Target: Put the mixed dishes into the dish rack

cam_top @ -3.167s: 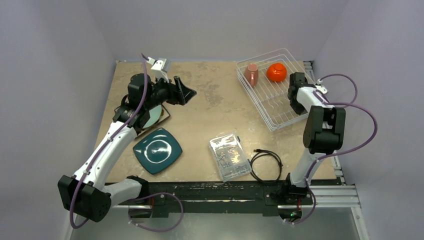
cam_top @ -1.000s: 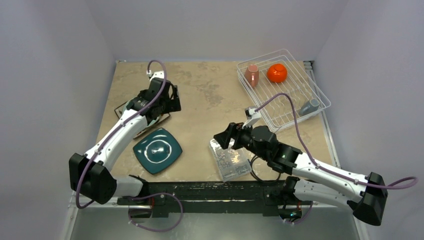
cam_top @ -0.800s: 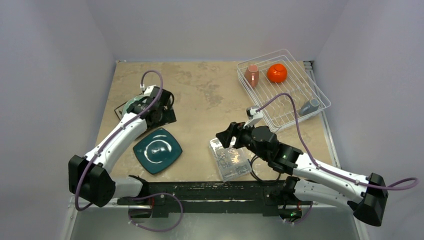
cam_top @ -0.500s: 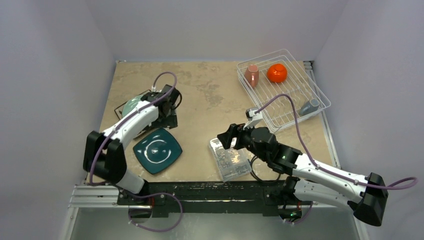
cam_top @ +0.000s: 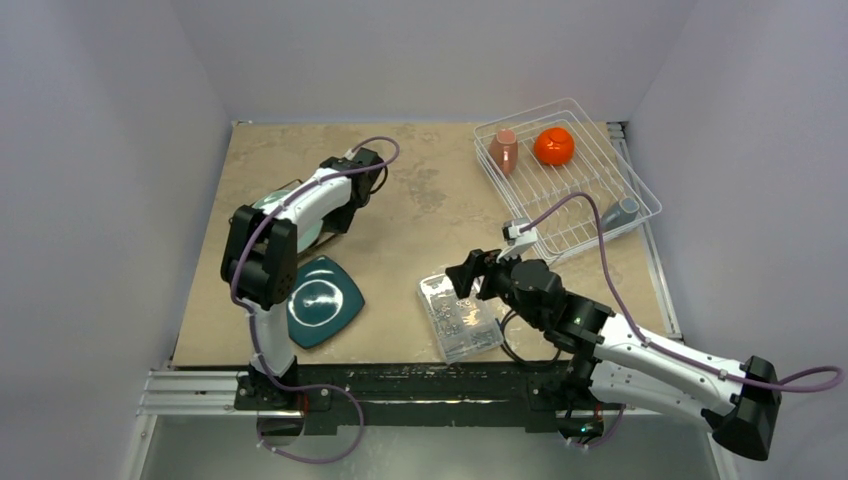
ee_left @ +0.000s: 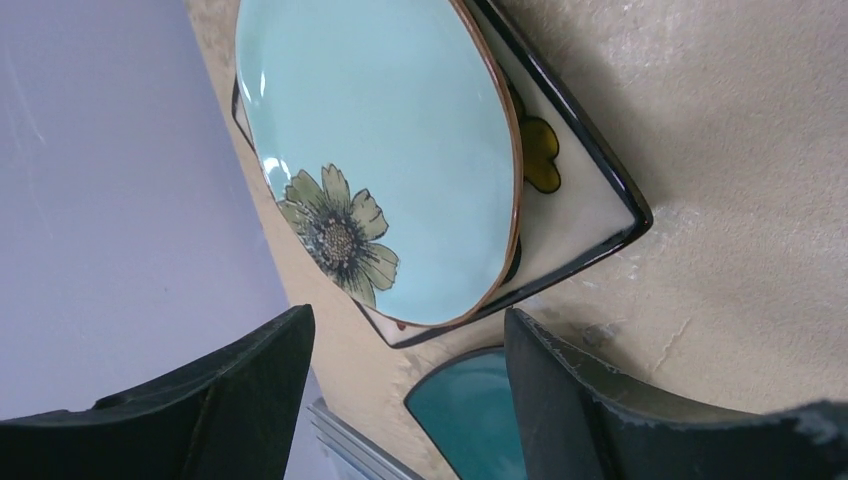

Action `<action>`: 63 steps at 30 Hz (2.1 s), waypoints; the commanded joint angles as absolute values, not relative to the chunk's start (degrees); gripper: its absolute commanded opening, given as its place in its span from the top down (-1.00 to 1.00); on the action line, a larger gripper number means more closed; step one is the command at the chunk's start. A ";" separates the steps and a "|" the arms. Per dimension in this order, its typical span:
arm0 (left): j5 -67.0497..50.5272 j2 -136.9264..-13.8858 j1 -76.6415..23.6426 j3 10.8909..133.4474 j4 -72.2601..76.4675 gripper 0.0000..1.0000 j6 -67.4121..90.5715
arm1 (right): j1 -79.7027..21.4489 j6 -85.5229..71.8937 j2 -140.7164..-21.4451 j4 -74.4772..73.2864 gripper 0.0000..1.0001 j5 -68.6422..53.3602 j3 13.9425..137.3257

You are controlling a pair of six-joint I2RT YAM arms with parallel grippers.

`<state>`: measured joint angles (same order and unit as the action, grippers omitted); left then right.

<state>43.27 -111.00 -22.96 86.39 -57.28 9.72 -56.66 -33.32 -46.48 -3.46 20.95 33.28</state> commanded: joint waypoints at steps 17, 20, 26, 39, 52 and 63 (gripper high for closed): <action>45.70 -121.64 -22.75 91.27 -54.53 -0.16 4.73 | -56.82 -32.16 -52.02 -2.63 -0.51 23.29 35.53; 45.42 -122.46 -22.18 91.84 -55.17 0.04 4.69 | -56.78 -32.25 -53.15 -2.52 -0.51 23.36 36.18; 43.07 -123.75 -21.11 91.93 -55.15 0.08 4.67 | -56.85 -32.97 -54.44 -1.56 -0.50 22.59 36.36; 43.68 -127.89 -20.33 92.73 -56.61 0.66 4.26 | -56.86 -33.95 -51.16 -3.15 -0.50 23.05 35.99; 50.88 -119.59 -23.04 92.13 -58.41 1.00 6.81 | -56.85 -34.50 -54.03 -3.08 -0.50 22.18 37.81; 54.15 -107.76 -26.10 88.47 -58.81 1.00 7.53 | -56.83 -36.40 -58.76 -2.53 -0.50 20.23 39.91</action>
<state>48.58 -116.25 -25.85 89.80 -57.84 7.94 -56.66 -34.94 -57.82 -3.53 21.28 36.64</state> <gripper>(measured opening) 0.043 0.750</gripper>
